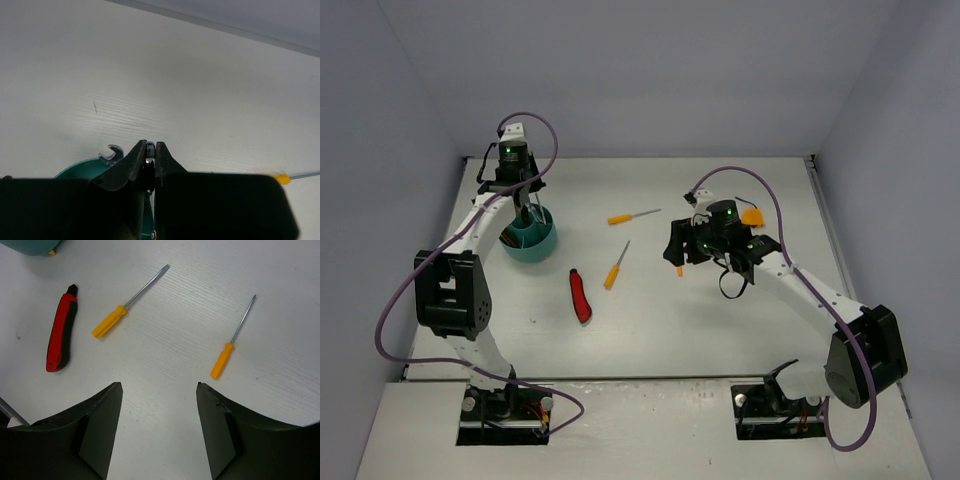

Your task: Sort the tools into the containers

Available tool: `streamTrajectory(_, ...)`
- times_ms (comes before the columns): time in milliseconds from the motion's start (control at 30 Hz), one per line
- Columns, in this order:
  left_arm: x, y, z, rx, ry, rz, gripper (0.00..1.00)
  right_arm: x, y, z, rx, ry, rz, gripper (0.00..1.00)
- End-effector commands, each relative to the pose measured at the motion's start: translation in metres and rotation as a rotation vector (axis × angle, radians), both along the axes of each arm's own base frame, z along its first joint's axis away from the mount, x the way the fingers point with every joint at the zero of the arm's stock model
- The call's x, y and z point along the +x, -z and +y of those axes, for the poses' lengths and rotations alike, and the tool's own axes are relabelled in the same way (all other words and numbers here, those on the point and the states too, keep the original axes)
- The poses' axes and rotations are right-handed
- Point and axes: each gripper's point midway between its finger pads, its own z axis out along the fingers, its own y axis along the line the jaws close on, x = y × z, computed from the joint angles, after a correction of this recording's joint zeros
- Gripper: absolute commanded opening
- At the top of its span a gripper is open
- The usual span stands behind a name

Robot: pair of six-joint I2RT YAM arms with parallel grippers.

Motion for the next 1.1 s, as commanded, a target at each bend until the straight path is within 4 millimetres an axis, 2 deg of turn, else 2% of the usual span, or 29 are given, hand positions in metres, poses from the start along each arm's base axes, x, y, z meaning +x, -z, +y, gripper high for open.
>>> streamTrajectory(0,0.016,-0.033,-0.002,-0.040,-0.015,-0.130,0.00,0.004,-0.003,0.006,0.013,-0.025,-0.022,0.58)
streamTrajectory(267,0.001,-0.033,0.003,-0.029,-0.026,-0.121,0.00,0.002,0.002,0.004,0.007,-0.020,-0.011,0.58)
streamTrajectory(433,-0.009,-0.054,0.003,-0.031,-0.018,-0.159,0.00,0.003,0.003,0.006,0.006,-0.025,-0.004,0.58)
streamTrajectory(567,-0.007,-0.067,0.002,-0.035,-0.013,-0.184,0.00,0.002,0.005,0.010,0.009,-0.033,0.002,0.58)
streamTrajectory(933,0.013,-0.062,-0.002,-0.039,-0.001,-0.184,0.00,-0.001,0.011,0.010,-0.004,-0.037,0.013,0.58)
streamTrajectory(1067,0.018,-0.044,-0.001,-0.018,-0.003,-0.151,0.00,-0.001,0.015,0.010,-0.011,-0.038,0.023,0.58)
